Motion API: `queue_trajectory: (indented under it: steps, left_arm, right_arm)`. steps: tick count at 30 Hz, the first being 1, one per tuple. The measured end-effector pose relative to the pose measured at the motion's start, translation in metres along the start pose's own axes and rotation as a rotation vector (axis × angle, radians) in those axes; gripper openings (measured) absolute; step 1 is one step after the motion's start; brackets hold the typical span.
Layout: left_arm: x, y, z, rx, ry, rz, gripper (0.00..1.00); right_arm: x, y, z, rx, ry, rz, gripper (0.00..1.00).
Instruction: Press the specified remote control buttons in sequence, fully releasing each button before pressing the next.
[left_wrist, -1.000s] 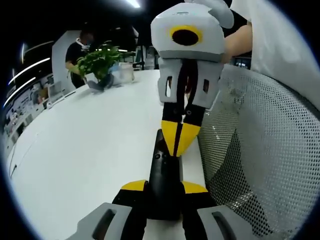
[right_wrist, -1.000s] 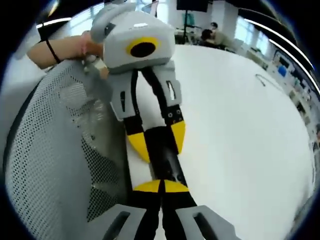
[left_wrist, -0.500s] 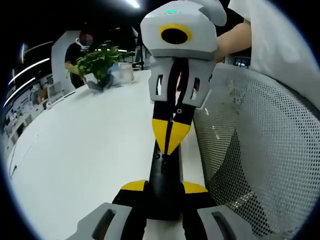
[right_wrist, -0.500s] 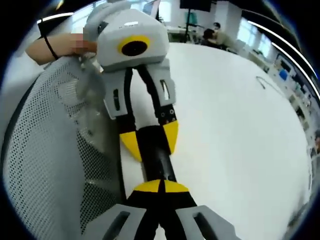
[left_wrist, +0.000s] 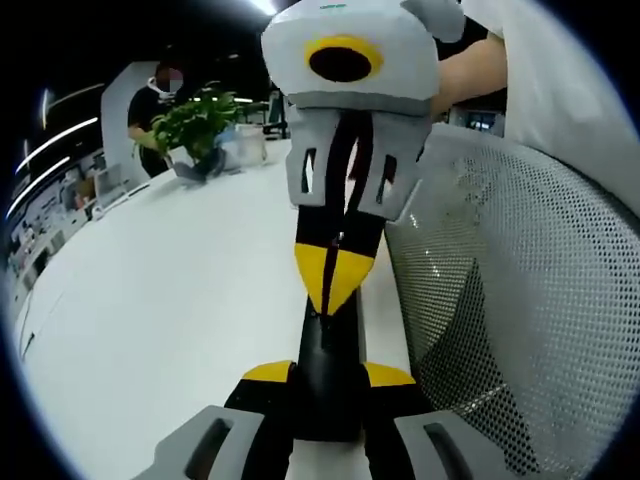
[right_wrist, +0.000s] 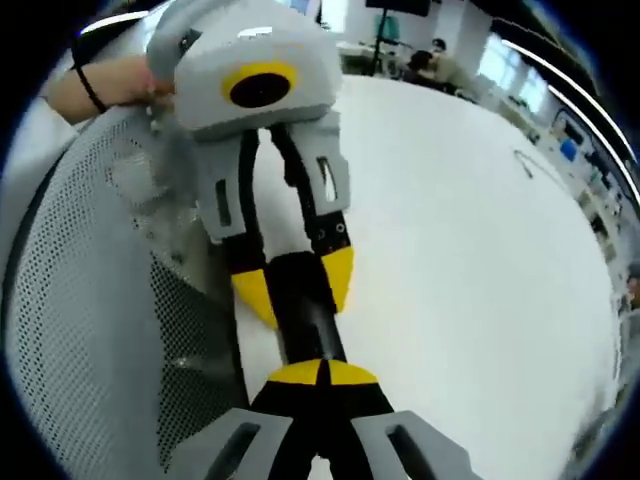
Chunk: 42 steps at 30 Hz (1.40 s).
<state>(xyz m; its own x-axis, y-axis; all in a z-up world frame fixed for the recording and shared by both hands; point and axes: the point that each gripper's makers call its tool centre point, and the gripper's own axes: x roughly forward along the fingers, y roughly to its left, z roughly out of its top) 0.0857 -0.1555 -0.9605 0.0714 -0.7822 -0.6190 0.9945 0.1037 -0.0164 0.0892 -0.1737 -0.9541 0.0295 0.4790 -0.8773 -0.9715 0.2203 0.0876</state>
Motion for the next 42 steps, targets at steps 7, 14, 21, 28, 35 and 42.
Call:
queue_trajectory:
  steps: [7, 14, 21, 28, 35, 42]
  left_arm:
    - [0.001, -0.002, 0.001, 0.006, -0.005, -0.01, 0.25]
    - [0.0, -0.002, 0.0, 0.005, -0.006, -0.013, 0.24]
    - [0.0, -0.002, 0.0, 0.003, -0.009, -0.013, 0.24]
    - [0.001, -0.002, 0.001, -0.001, -0.015, -0.013, 0.24]
    - [0.001, -0.002, 0.001, -0.001, -0.02, -0.019, 0.24]
    - [0.002, -0.003, 0.001, -0.004, -0.022, -0.021, 0.25]
  right_arm:
    - [0.002, -0.006, 0.0, -0.012, 0.024, 0.001, 0.0]
    - [0.006, -0.01, 0.0, 0.045, 0.08, 0.003, 0.0]
    - [0.006, -0.011, 0.0, 0.111, 0.097, 0.032, 0.0]
    - [0.003, -0.008, 0.001, 0.006, -0.013, 0.007, 0.0]
    - [0.002, 0.007, 0.004, -0.06, -0.024, 0.05, 0.0]
    - [0.004, 0.01, 0.003, -0.207, 0.031, 0.044, 0.0]
